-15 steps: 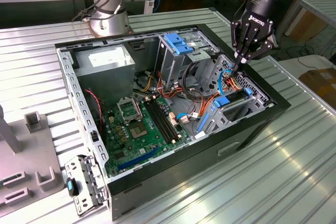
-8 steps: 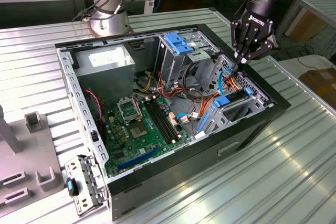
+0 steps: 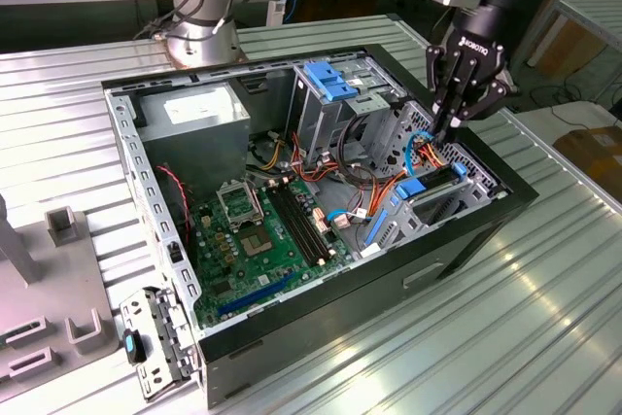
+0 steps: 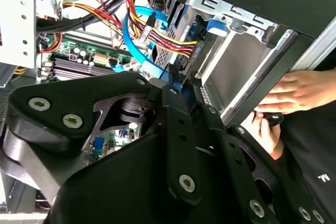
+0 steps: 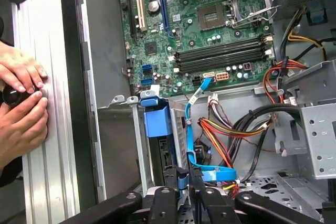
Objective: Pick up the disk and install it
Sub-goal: 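Insert the second disk wire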
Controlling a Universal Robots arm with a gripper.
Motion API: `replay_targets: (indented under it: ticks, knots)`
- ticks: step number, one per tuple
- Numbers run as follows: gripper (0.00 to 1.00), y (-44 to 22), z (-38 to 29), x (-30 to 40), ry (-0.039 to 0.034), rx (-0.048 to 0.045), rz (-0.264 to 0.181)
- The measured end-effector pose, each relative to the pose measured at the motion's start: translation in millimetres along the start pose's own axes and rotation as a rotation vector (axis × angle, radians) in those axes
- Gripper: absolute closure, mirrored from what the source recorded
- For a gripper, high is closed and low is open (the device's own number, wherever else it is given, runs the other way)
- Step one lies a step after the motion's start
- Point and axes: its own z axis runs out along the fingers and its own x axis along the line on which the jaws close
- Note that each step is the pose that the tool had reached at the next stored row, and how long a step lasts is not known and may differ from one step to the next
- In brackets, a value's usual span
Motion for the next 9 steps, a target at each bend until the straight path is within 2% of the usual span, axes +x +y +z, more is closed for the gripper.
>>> replay_targets:
  ticks: [1,2,3,6,7,8,9]
  knots:
    - [0.77,-0.1,1.1,-0.2,0.0026,0.0005,0.000]
    - [0.84,-0.2,1.9,-0.5,0.0074,0.0014,0.001]
    - [0.84,-0.2,2.3,-0.6,0.0103,0.0020,0.001]
    - [0.84,-0.4,3.0,0.1,0.0110,0.0023,0.002]
    - [0.84,-1.6,5.1,6.6,-0.0106,-0.0010,-0.001]
    - [0.84,-2.2,6.2,10.1,-0.0313,-0.0041,-0.004]
    - [0.84,-3.0,7.6,14.5,-0.0597,-0.0084,-0.008]
